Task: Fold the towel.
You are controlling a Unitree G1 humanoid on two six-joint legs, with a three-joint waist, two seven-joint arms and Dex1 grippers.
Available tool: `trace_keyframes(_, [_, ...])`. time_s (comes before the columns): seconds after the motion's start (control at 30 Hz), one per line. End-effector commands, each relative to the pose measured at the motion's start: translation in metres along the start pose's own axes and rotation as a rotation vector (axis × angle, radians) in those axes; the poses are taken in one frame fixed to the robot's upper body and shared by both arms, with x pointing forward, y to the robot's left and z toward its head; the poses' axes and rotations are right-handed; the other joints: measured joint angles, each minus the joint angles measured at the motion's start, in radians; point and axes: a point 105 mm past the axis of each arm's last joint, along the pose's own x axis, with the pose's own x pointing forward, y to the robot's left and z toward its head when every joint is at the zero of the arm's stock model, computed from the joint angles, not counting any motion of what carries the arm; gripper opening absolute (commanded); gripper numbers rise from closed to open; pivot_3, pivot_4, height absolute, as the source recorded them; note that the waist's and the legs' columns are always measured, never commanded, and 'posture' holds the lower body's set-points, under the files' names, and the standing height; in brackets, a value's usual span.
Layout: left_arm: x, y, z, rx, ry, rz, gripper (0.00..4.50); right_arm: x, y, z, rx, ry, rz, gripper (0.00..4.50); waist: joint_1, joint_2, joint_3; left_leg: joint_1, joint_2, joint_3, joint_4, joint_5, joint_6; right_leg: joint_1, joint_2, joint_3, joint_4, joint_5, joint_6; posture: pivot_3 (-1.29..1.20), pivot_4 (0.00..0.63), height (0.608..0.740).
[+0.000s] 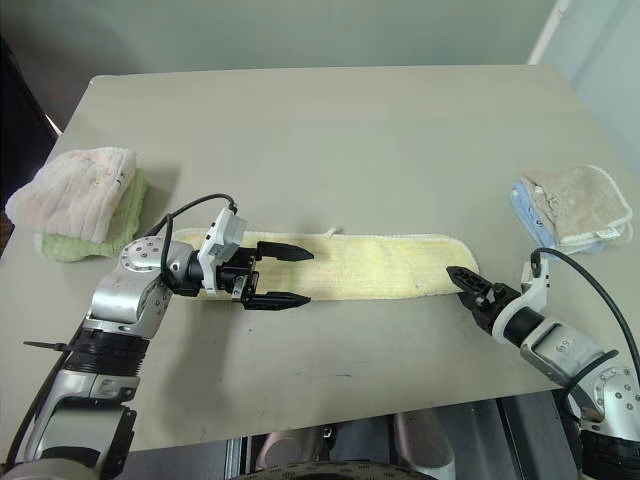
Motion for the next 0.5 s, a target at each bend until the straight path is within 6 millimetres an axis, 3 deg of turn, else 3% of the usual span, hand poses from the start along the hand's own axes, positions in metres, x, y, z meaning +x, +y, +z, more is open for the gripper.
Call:
trace_keyframes(0.03, [0.0, -0.002, 0.005, 0.04, -0.007, -0.008, 4.5, -0.005, 0.009, 0.012, -0.013, -0.064, 0.002, 1.75, 0.0, 0.0, 0.0, 0.0, 0.0, 0.0, 0.0, 0.0, 0.0, 0.0, 0.0, 0.0, 0.0, 0.0, 0.0, 0.0, 0.15, 0.74])
trace_keyframes(0.2, [0.0, -0.001, 0.005, 0.041, -0.011, -0.006, 4.5, -0.005, 0.009, 0.013, -0.002, -0.084, -0.012, 0.01, 0.0, 0.0, 0.0, 0.0, 0.0, 0.0, 0.0, -0.003, 0.001, 0.0, 0.0, 0.0, 0.0, 0.001, -0.001, 0.0, 0.15, 0.74])
trace_keyframes(0.5, [-0.002, 0.001, 0.006, 0.048, -0.017, 0.005, 4.5, -0.019, 0.01, 0.012, -0.043, -0.105, -0.003, 0.01, 0.001, 0.0, 0.0, 0.0, 0.0, 0.0, 0.0, -0.008, 0.001, 0.0, 0.0, 0.0, 0.0, 0.001, 0.002, 0.0, 0.15, 0.74])
